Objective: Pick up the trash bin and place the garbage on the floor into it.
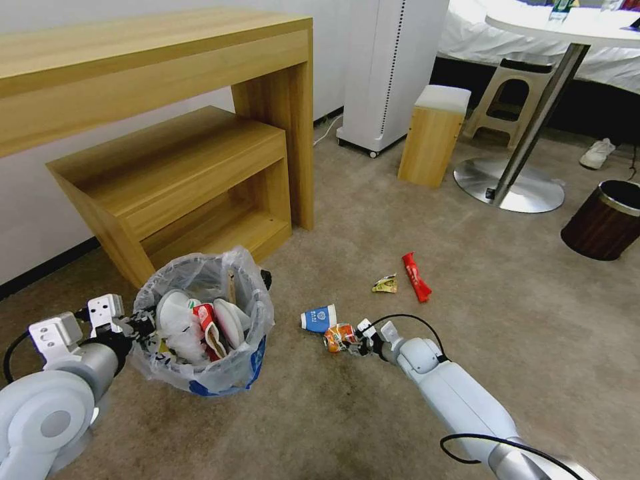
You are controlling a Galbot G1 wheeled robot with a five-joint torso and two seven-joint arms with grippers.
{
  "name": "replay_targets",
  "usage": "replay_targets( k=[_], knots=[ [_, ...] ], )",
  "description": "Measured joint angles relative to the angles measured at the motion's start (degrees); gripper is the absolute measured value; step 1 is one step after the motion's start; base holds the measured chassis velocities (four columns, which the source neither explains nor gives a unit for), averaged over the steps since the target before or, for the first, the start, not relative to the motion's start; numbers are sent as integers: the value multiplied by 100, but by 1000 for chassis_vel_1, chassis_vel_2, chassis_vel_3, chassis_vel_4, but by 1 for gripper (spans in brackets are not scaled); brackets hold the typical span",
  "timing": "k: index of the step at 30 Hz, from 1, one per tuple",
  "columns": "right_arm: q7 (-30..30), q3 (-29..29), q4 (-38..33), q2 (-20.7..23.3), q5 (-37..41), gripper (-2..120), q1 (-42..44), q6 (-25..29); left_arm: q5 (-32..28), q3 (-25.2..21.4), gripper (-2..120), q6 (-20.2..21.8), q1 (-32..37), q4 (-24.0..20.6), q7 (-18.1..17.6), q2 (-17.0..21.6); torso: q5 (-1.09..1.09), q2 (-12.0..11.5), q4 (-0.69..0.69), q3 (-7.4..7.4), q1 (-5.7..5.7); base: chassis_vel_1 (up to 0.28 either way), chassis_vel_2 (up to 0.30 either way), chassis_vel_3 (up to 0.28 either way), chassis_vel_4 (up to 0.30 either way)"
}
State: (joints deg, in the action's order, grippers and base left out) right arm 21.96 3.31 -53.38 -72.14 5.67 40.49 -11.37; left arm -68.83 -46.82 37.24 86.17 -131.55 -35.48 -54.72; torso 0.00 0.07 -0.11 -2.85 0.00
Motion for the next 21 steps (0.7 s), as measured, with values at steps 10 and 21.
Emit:
replay_targets(
  k=[10,21],
  knots=[
    [-68,-47,28,-19,-7,13,-31,88,-2,-12,1,-11,6,3,5,10,0,0,0,0,0,0,0,0,0],
    [-183,-91,17,-7,92,6,-86,191,4,-15,1,-20,13,5,32,7,0,0,0,0,0,0,0,0,0]
  ],
)
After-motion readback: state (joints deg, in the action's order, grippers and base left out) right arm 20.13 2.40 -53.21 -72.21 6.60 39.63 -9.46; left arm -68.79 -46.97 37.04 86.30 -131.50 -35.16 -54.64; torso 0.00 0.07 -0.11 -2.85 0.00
